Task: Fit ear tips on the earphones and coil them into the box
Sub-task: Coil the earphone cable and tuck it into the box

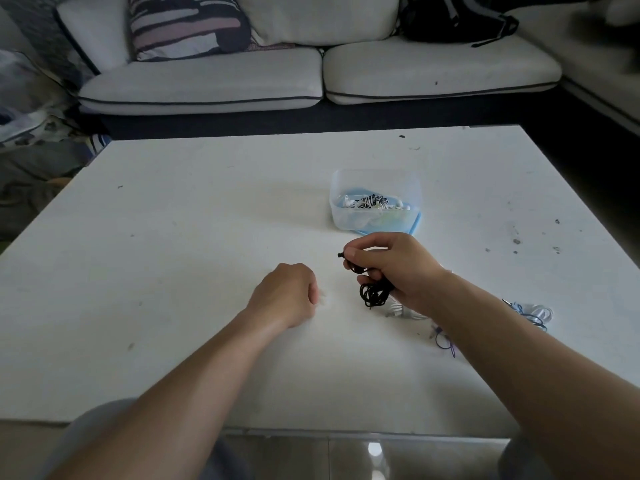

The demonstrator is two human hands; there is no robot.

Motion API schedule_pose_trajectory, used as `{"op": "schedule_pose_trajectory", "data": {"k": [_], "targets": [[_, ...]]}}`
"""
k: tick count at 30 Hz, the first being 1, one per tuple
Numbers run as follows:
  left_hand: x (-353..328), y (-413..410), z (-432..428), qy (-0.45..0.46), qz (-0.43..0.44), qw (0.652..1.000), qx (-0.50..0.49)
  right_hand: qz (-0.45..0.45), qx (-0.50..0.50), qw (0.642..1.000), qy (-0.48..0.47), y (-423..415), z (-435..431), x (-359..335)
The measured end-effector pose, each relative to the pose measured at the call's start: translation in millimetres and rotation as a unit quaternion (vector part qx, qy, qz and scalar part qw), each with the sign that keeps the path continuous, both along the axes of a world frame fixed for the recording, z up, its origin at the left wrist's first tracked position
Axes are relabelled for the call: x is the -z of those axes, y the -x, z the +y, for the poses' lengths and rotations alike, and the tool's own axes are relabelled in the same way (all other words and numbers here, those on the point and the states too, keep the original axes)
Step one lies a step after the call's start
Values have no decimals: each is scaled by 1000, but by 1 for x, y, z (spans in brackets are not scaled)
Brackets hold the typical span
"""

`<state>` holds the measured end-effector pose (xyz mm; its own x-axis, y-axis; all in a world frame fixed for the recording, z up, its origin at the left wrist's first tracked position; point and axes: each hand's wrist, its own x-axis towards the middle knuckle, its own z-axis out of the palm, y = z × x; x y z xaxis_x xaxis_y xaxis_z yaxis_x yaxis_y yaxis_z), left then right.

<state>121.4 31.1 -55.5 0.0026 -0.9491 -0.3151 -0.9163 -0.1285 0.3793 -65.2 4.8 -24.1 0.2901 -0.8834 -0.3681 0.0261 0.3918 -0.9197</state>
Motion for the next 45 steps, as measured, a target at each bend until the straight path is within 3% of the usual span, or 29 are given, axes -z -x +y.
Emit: {"op": "schedule_pose_trajectory", "data": {"k": [5,7,10,12,16,20,24,45], "targets": [[-21,-8,-5,-12,107,992,-68,-2,3,1000,-5,1,0,0],[-31,-13,-8,-19,206,971,-120,-7,0,1000,-8,0,1,-2],[-47,-18,-7,-56,445,873,-192,-23,1,1000,2,-3,3,-6],[-55,-20,-7,-64,539,814,-207,-47,-2,999,20,-6,6,-11],[-67,-17,-4,-80,645,735,-193,-94,-23,993,60,-8,10,-22],[-71,-11,-2,-86,689,698,-177,-122,-14,989,83,-7,11,-28],[-71,-8,-3,-83,697,691,-173,-124,-15,988,93,-6,11,-31],[-69,-4,-2,-56,664,730,-151,-57,-36,987,145,1,8,-31]]}}
